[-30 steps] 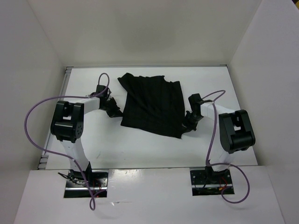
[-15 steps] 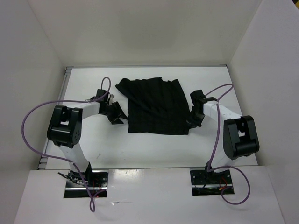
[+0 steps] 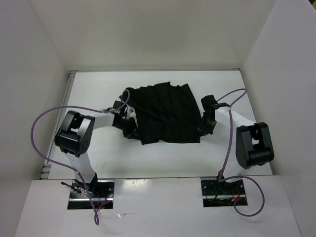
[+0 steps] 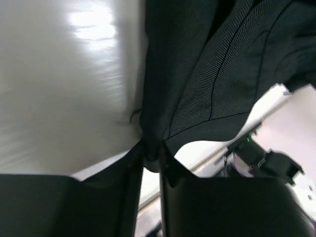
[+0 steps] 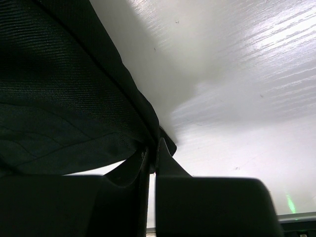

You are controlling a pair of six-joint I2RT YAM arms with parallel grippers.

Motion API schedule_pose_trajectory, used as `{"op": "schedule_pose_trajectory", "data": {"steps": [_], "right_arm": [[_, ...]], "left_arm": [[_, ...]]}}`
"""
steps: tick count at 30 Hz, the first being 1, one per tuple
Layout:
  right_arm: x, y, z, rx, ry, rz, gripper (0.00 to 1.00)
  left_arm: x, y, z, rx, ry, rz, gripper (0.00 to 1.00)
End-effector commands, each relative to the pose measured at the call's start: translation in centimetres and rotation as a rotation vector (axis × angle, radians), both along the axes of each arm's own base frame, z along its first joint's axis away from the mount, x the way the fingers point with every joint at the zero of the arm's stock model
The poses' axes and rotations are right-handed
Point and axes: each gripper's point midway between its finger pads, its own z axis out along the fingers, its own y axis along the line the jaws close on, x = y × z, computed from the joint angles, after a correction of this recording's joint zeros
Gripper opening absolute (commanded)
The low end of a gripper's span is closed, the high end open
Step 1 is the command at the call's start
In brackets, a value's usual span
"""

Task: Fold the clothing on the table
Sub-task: Flatten the skirt out, then fold the skirt

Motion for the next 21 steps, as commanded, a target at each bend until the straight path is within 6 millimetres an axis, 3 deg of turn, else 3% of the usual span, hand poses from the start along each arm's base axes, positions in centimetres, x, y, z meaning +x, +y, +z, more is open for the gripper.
{"op": "schedule_pose_trajectory", "data": {"steps": [1,3,5,8,10,13,18,21], "right_arm": [[0.2,-0.2,0.3,-0.008,-0.001,-0.005,0.0],[0.3,-0.1,0.8,-0.004,-0.019,-0.005,0.0],[1.0,-0.7,1.5,-0.037,-0.047,-0.014,0.0],[1.1,-2.4,2.1,-0.096,-0.042,-0.049,0.0],[1.5,-4.3,2.6,-0.131,-0.052,-0.079,0.0],[1.8,-5.5,2.9,-0.133,-0.058,-0.111,0.0],[2.0,-5.3,2.6,-0.125,-0.054,-0.108,0.0],[1.9,-4.8,2.4,-0.099,-0.05,-0.092,0.0]], "left_arm": [[-3.2,0.8,-4.4,0.09,0.126,-0.036,0.23],[-3.2,0.6,-5.6,0.075,0.142,-0.041,0.13],[-1.9,0.1,-5.6,0.066,0.119,-0.042,0.0],[0.2,2.0,-4.3,0.137,0.068,0.01,0.0],[2.1,5.0,-2.5,0.211,-0.003,0.081,0.0],[3.0,7.2,-1.3,0.272,-0.034,0.119,0.0],[3.1,6.5,-1.8,0.235,-0.026,0.107,0.0],[2.1,5.5,-2.1,0.191,0.001,0.079,0.01]]}}
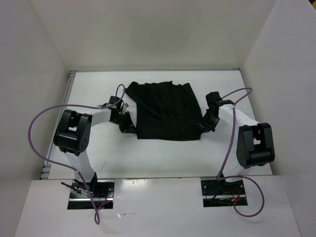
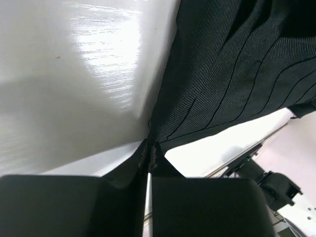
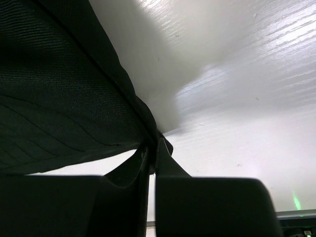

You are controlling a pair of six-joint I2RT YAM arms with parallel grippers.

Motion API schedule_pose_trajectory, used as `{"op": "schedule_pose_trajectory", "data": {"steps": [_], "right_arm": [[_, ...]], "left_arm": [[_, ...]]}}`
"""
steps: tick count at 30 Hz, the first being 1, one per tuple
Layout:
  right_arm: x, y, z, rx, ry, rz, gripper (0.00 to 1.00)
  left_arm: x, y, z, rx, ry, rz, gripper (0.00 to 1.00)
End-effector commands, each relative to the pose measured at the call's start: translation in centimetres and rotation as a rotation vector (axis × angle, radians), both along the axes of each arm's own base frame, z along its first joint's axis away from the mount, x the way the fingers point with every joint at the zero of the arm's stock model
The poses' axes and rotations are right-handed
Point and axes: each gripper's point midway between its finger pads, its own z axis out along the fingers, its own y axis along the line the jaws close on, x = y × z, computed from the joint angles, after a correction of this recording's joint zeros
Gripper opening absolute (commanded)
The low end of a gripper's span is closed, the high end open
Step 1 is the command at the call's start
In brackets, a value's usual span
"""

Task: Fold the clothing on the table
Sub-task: Fold the skirt

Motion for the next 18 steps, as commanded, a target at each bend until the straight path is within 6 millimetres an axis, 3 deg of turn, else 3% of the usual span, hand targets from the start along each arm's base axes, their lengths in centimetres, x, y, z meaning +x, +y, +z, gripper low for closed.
{"op": "schedule_pose_trajectory", "data": {"steps": [1,5,11,18], "right_arm": [[0.7,-3.6,1.0,-0.133,-0.034,-0.032,0.0],[0.9,-3.4,1.0,-0.123,-0.042,-0.031,0.0],[0.6,-3.0,0.8,-0.115,-0.033,-0.018,0.0],[0.4,-2.7,0.6,-0.099,-0.031,-0.005,0.0]], "left_arm": [[-1.2,2.3,-2.3,0.104,0.046,0.006,0.22],[-2.9,1.0,-1.0,0.046,0.044,-0.002,0.55],[-4.1,0.3,-1.4,0.046,0.067,-0.014,0.57],[-4.4,-3.1,-2.6,-0.006,0.106,-0.057,0.55]]}}
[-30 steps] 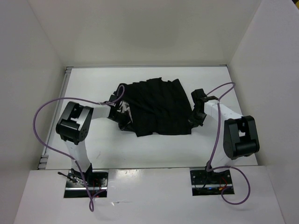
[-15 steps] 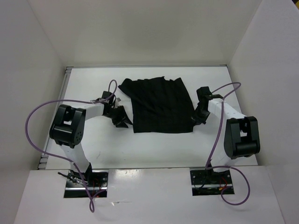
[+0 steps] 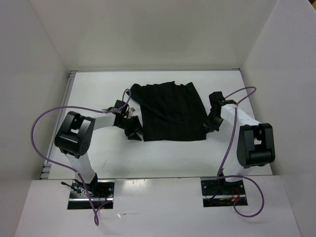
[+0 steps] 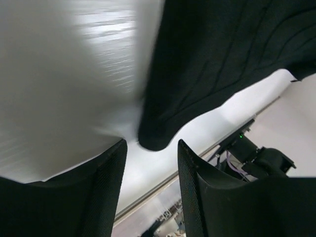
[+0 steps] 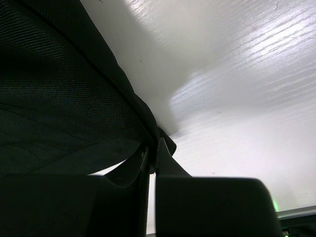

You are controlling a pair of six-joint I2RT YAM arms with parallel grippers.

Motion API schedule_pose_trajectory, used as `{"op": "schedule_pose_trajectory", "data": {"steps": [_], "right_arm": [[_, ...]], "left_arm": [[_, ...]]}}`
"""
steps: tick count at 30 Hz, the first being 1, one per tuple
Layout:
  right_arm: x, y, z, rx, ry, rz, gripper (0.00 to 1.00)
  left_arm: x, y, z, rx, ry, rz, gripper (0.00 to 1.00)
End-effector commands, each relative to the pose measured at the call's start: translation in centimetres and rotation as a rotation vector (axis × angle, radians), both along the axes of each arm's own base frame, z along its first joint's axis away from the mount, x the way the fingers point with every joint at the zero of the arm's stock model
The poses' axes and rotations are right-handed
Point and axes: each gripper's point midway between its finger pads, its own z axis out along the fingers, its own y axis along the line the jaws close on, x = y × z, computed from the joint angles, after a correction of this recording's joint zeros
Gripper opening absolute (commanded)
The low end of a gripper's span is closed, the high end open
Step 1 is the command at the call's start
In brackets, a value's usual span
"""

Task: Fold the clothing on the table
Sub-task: Fold the skirt

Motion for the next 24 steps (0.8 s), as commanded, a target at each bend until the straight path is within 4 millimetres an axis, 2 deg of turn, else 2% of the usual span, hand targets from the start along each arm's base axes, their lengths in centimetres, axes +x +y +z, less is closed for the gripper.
{"op": "schedule_pose_trajectory", "data": {"steps": [1,4,8,9,10,11,13,14,15,16,17,19,20,21,22,23,24], "right_arm": [[0.2,0.2,0.8,-0.011,-0.026,0.023,0.0],[-0.1,0.4,0.5,-0.002,-0.016,0.026,0.0],[0.0,0.7,1.1,0.003,-0.036,0.026,0.0],[0.0,0.7,1.4,0.004,-0.046,0.026,0.0],[0.0,0.8,1.4,0.012,-0.046,0.028,0.0],[0.4,0.9,2.1,0.015,-0.071,0.028,0.0],[0.3,0.9,3.2,0.017,-0.088,0.029,0.0],[0.1,0.8,3.5,0.017,-0.093,0.029,0.0],[0.5,0.9,4.4,0.02,-0.122,0.029,0.0],[0.7,0.9,5.8,0.02,-0.159,0.04,0.0],[0.9,0.9,6.6,0.021,-0.178,0.04,0.0],[1.9,1.1,9.6,0.032,-0.261,0.066,0.0],[2.5,1.2,10.6,0.029,-0.29,0.079,0.0],[3.8,1.5,13.0,0.04,-0.356,0.095,0.0],[4.5,1.5,14.4,0.037,-0.394,0.107,0.0],[5.6,1.7,15.7,0.038,-0.435,0.13,0.0],[7.3,1.9,19.1,0.037,-0.523,0.14,0.0]], "left_arm": [[-1.2,-0.7,-3.3,0.076,0.059,-0.024,0.54],[-1.1,-1.5,-4.3,0.079,0.073,-0.037,0.47],[-1.3,-1.5,-6.9,0.115,0.11,-0.049,0.18],[-1.3,-1.4,-7.6,0.128,0.121,-0.047,0.05],[-1.3,-1.3,-7.7,0.129,0.114,-0.058,0.01],[-0.8,-1.5,-6.7,0.122,0.086,-0.066,0.0],[0.3,-1.6,-4.5,0.123,0.015,-0.066,0.0],[0.9,-1.4,-1.8,0.126,-0.043,-0.064,0.0],[1.4,-1.3,-0.4,0.134,-0.092,-0.081,0.0],[2.9,-1.0,1.8,0.139,-0.154,-0.068,0.0],[3.1,-1.1,4.6,0.126,-0.206,-0.074,0.0],[4.7,-0.2,7.8,0.124,-0.285,-0.051,0.0],[6.5,-0.5,11.4,0.095,-0.38,-0.031,0.0],[7.2,-0.6,12.8,0.094,-0.423,-0.047,0.0],[8.3,-0.5,14.6,0.087,-0.472,-0.044,0.0],[10.7,-0.8,17.9,0.073,-0.554,-0.038,0.0],[11.9,-1.1,19.6,0.074,-0.609,-0.056,0.0]]}}
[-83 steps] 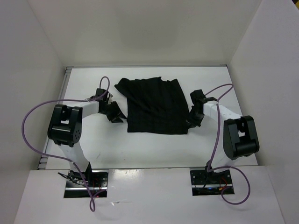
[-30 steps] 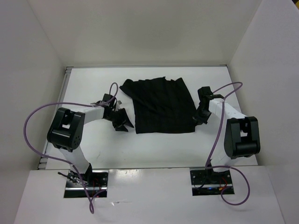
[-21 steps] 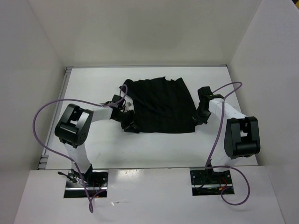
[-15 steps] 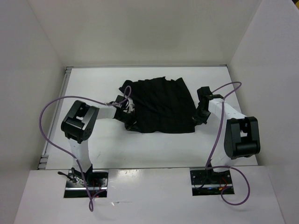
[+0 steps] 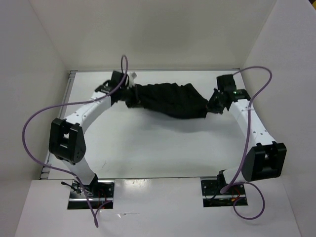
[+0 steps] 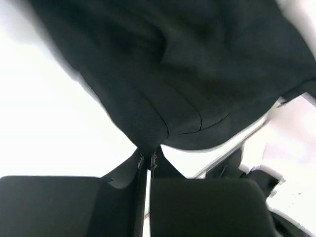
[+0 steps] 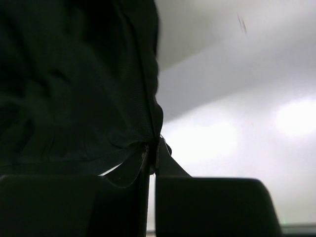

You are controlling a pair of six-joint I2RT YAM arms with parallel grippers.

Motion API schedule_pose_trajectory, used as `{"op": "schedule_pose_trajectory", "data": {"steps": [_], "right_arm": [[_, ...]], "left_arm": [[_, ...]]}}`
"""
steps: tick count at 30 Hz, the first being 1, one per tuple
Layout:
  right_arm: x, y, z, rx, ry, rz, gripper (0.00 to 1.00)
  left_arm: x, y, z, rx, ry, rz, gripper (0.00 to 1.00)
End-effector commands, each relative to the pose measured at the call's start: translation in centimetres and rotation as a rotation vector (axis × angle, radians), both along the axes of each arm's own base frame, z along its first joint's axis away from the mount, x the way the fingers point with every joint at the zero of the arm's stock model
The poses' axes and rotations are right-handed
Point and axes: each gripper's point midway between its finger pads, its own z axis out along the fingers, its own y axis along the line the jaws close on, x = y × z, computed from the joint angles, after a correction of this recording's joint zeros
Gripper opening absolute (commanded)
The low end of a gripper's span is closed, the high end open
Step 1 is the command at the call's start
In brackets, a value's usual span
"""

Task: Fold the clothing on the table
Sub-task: Fold the skirt

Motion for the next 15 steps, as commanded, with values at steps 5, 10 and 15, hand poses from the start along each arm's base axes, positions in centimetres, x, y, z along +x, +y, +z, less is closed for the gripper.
{"op": "schedule_pose_trajectory", "data": {"steps": [5,10,15], "right_arm": [[8.7,0.5,19.0,-0.04,-0.506,0.081,0.0],[7.5,1.4,29.3,-0.001,-0.771,0.133,0.0],[1.7,3.8,30.0,0.098,-0.853,0.287,0.0]], "left_arm": [[9.2,0.8,18.4,-0.003,-0.459,-0.016,0.0],[7.3,2.2,28.1,-0.034,-0.661,-0.01,0.0],[2.7,1.5,24.0,-0.057,-0.607,-0.034,0.0]]}}
